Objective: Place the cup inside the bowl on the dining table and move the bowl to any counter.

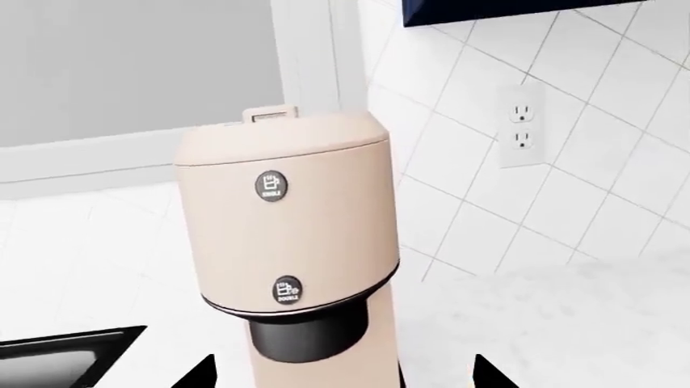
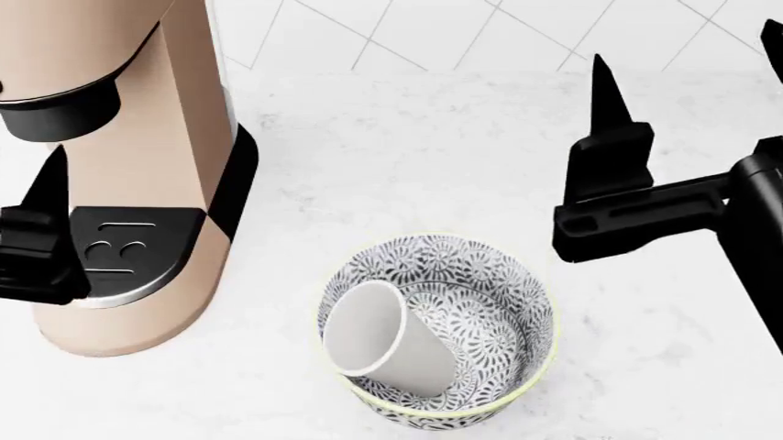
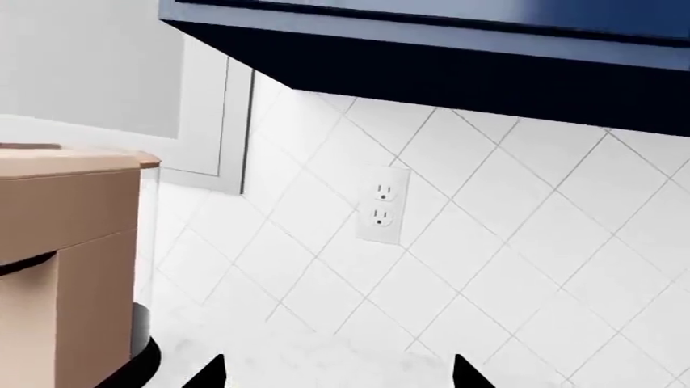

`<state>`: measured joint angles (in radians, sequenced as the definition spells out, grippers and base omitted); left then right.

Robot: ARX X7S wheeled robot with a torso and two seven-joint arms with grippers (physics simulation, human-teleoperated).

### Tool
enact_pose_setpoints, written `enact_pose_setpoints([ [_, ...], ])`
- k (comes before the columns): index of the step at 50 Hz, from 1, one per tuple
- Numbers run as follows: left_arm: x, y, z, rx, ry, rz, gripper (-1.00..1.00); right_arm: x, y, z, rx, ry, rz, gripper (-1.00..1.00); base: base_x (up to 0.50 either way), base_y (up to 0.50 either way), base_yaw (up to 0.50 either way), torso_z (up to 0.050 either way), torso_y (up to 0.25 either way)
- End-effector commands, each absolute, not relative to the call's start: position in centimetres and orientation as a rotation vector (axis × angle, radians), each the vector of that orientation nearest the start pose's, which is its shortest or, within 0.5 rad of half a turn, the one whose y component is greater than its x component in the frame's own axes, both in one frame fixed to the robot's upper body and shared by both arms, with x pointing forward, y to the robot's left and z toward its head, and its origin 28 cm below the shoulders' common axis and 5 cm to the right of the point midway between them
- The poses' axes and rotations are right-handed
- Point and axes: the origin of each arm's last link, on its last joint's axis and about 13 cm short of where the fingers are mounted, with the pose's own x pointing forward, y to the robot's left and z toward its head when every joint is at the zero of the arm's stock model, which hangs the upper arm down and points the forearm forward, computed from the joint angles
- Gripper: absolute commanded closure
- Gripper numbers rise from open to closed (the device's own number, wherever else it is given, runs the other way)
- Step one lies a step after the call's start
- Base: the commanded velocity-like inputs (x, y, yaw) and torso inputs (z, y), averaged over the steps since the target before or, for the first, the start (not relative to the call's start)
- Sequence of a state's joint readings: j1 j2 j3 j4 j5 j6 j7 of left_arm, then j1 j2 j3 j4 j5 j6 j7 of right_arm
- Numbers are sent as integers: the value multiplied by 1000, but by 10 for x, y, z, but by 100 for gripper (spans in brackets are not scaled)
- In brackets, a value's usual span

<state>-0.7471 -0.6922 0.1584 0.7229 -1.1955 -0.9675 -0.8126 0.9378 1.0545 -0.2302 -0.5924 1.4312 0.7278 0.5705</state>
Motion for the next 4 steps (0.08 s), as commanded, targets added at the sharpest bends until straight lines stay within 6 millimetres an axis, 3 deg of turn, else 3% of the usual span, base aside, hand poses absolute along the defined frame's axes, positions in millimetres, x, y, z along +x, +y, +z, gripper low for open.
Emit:
enact_pose_setpoints([
  [1, 220, 236, 266, 119, -175, -41, -100, 212, -175, 325, -138, -249, 194, -100, 0, 0, 0, 0, 0],
  [4, 223, 235, 270, 130, -176, -44, -100, 214, -174, 334, -139, -259, 203, -100, 0, 0, 0, 0, 0],
])
